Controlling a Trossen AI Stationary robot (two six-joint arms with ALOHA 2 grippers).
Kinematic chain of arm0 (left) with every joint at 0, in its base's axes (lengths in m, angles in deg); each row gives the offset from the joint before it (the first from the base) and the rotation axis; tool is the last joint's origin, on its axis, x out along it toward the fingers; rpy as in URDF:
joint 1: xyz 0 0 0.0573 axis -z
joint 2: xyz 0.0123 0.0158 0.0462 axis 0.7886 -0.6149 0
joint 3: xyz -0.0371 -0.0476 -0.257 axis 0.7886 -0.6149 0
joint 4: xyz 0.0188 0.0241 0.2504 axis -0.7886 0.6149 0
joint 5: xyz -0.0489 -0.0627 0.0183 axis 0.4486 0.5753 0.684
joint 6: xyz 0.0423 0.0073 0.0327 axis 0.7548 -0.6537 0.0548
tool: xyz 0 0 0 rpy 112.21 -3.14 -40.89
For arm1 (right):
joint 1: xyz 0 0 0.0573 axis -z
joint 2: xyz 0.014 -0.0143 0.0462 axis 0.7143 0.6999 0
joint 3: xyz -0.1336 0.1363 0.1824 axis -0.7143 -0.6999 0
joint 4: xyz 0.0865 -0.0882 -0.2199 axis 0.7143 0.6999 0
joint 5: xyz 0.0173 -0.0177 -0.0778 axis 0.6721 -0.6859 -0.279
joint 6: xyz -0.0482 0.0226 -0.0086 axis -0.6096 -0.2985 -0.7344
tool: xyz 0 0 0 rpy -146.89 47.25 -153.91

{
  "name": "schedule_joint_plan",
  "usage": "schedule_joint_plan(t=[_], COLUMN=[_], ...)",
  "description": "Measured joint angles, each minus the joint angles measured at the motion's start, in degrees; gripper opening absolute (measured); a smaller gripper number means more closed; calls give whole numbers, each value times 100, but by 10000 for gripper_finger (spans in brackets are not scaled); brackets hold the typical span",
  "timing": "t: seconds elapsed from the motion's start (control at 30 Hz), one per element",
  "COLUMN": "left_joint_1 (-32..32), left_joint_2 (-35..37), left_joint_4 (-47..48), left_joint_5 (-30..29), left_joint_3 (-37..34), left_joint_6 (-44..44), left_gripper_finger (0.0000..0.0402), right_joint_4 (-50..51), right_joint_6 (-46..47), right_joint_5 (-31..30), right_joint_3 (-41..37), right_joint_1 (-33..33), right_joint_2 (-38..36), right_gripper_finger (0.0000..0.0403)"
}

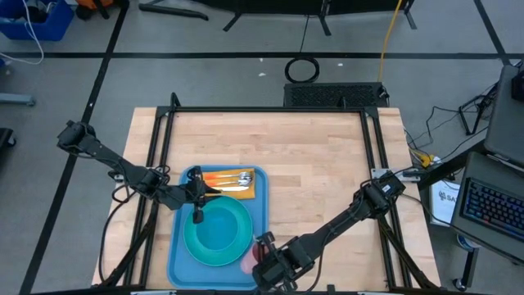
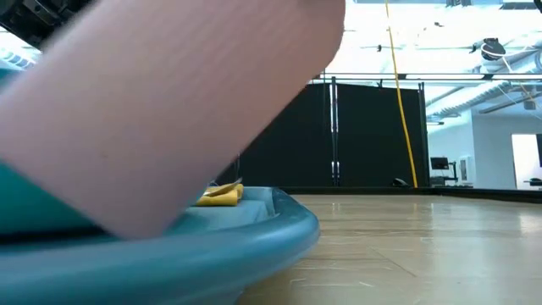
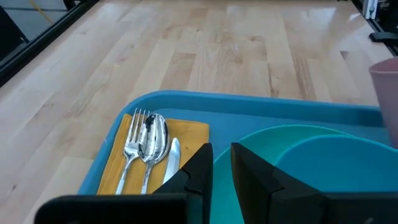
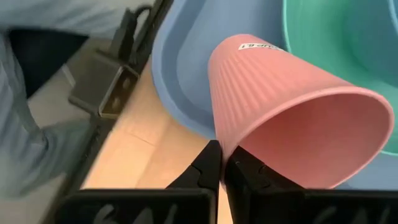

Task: Set up tray
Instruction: Adjust the pink cup on the blue serving tray

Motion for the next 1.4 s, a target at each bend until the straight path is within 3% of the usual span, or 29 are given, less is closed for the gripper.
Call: schedule_joint_plan(t=[0.27,1.0,1.4], left_joint_1=[0,0,0], left_joint_2=[1,0,0], left_joint_4=[40,-359,-350], left_joint_5=[-96,-51,-46], left_joint_3=[-21,-308,-308], left_joint_6=[-33,-103,-112], left_gripper_finger=[63,63,63], right_joint_4=[95,205,-148], right_joint_6=[-1181,-2926,-2637], right_joint_5=[-484,-505,-448], right_joint_3=[0,-4,-4], right_joint_1=[-66,35,-26], right_joint_2=[0,0,0], right_gripper_finger=[1,0,1])
